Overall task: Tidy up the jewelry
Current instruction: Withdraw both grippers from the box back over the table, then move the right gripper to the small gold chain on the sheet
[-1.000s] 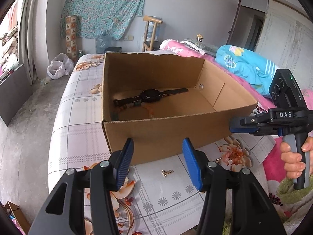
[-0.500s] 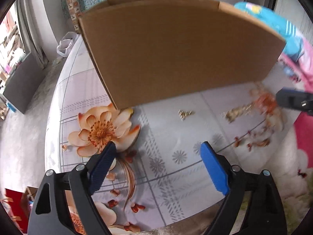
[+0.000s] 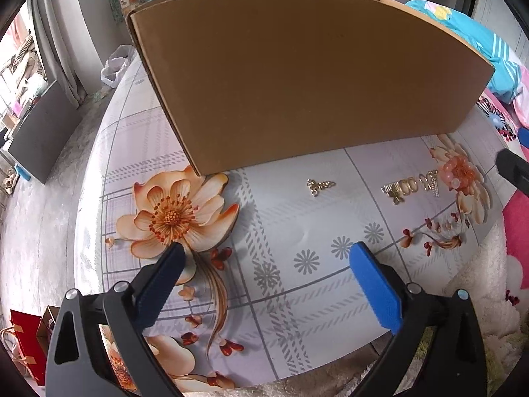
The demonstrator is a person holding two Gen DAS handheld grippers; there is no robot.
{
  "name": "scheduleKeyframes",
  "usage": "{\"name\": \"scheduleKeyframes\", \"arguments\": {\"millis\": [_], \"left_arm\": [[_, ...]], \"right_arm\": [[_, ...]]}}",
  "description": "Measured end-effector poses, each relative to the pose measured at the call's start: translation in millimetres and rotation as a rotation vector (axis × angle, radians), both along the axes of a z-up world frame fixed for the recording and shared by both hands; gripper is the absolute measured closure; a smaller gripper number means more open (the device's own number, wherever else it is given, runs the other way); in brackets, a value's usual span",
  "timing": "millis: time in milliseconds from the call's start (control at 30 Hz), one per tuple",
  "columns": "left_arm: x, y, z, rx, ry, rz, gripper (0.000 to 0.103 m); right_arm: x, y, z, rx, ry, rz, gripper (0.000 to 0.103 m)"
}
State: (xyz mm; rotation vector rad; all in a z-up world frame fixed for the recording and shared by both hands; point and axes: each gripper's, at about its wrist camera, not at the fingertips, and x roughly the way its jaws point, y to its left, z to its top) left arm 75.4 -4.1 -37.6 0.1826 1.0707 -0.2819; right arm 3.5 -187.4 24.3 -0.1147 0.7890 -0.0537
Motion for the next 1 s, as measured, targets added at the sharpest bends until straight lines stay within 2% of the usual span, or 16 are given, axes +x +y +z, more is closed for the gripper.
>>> {"name": "scheduleKeyframes", "arguments": {"millis": [167, 300, 533, 700, 833, 933, 1000], "left_arm": [[3.6, -0.1, -0.1, -0.001, 0.007, 0.003, 0.005], [3.0, -2.1, 0.1, -0.003, -0.011, 0.009, 0.004], [-2.9, 0.6, 0.5, -0.011, -0.028, 0.016, 0.004], [-3.2, 0.8, 0.2, -0.011, -0.023, 0.010, 0.004], [-1.3, 0.3, 0.0, -0.011, -0.024, 0.008, 0.004], [-0.7, -0.1, 0.1, -0.012, -0.026, 0.007, 0.004], [-1.2, 0.2, -0.2, -0.012, -0.025, 0.007, 0.004]], "right_arm": [[-13.2, -5.4, 1.2, 0.117, -0.046, 0.052, 0.008], [-8.5, -11.2, -7.4, 0.169, 0.016, 0.036, 0.008], [1.4, -8.3, -9.2, 0.256, 0.048, 0.065, 0.010], [16.8, -4.8, -23.4, 0.356, 0.136, 0.125, 0.031], [27.4, -3.2, -31.8, 0.415, 0.182, 0.156, 0.054], [36.9, -4.4, -39.8, 0.459, 0.219, 0.164, 0.064], [41.6, -4.9, -46.9, 0.482, 0.246, 0.158, 0.066]]}}
